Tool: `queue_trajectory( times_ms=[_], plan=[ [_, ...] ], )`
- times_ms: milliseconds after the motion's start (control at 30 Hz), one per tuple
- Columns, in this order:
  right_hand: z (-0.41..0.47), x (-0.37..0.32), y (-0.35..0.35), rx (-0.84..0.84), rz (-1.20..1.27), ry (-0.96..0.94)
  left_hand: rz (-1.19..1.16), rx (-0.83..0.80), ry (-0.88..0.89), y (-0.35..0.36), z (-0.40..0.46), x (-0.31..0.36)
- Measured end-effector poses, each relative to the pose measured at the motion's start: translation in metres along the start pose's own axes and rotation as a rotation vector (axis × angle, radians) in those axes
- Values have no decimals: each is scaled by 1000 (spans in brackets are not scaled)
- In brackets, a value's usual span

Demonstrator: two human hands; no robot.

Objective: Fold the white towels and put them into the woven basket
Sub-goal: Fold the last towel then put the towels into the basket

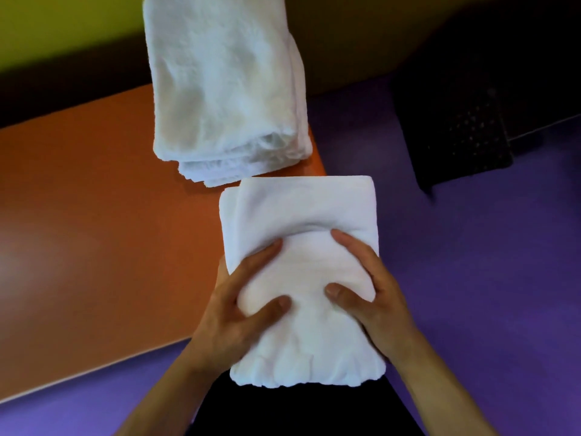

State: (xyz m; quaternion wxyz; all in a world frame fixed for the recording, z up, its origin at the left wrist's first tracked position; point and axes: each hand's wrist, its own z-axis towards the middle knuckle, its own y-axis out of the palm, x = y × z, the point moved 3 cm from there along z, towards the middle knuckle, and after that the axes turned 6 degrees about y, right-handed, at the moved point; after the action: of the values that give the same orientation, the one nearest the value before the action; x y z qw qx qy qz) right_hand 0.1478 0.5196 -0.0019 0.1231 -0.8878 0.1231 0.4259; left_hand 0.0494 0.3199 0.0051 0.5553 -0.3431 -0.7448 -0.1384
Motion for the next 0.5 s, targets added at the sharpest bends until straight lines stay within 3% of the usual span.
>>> queue_trajectory(
  times_ms=[233, 500],
  plan=[
    [-12, -42, -32, 29, 124, -47, 26, -62, 1, 6, 18, 58],
    [-27, -102, -142, 101, 187, -124, 70, -124, 98, 76, 69, 162]
  ],
)
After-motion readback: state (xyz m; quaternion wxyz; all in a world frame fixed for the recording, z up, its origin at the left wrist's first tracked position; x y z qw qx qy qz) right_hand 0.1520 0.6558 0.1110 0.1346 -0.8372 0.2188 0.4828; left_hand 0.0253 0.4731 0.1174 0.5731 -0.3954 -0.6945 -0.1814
